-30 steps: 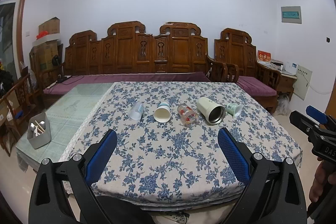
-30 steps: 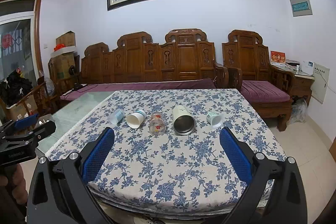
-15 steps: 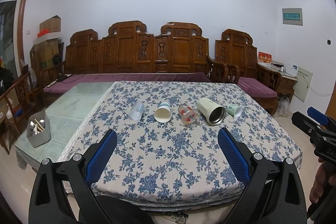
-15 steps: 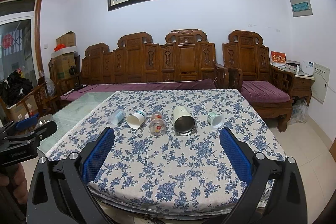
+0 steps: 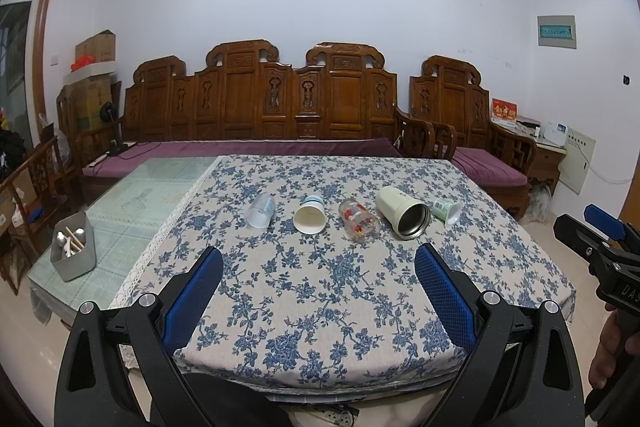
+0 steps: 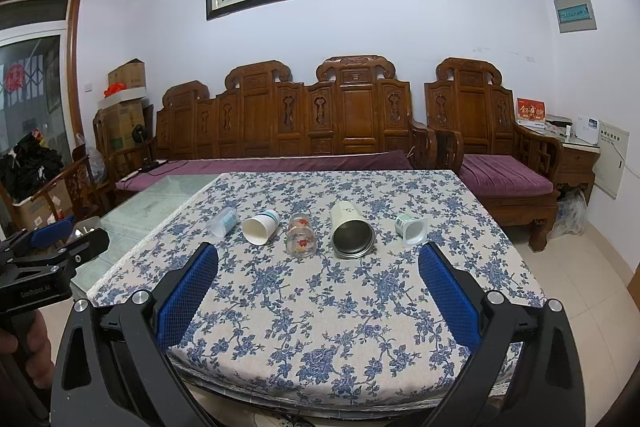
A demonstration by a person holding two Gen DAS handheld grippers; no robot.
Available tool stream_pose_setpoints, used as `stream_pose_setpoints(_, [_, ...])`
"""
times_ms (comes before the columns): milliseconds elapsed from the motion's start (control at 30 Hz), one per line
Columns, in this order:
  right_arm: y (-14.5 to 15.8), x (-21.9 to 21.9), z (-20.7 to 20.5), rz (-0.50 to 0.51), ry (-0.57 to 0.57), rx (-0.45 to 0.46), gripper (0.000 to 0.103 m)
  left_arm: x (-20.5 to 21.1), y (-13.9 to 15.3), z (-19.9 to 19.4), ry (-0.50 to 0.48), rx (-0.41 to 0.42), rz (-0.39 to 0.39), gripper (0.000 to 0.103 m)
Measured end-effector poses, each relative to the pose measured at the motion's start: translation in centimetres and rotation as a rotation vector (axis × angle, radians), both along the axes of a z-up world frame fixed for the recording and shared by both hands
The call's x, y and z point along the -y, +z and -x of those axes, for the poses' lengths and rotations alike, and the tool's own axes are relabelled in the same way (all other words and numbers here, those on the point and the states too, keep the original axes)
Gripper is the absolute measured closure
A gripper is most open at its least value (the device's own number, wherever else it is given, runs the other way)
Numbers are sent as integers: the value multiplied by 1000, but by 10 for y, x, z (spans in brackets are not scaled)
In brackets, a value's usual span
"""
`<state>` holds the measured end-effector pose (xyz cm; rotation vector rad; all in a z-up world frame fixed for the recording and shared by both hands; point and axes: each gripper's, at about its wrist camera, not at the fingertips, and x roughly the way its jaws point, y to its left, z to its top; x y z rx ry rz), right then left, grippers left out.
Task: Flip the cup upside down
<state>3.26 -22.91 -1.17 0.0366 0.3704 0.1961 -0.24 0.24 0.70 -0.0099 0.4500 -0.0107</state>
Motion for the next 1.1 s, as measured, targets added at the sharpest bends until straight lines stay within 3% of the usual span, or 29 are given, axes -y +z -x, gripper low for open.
stream_pose_setpoints(1100, [6,-9,3,1,3,-6,3,3,3,-2,-2,-10,5,10])
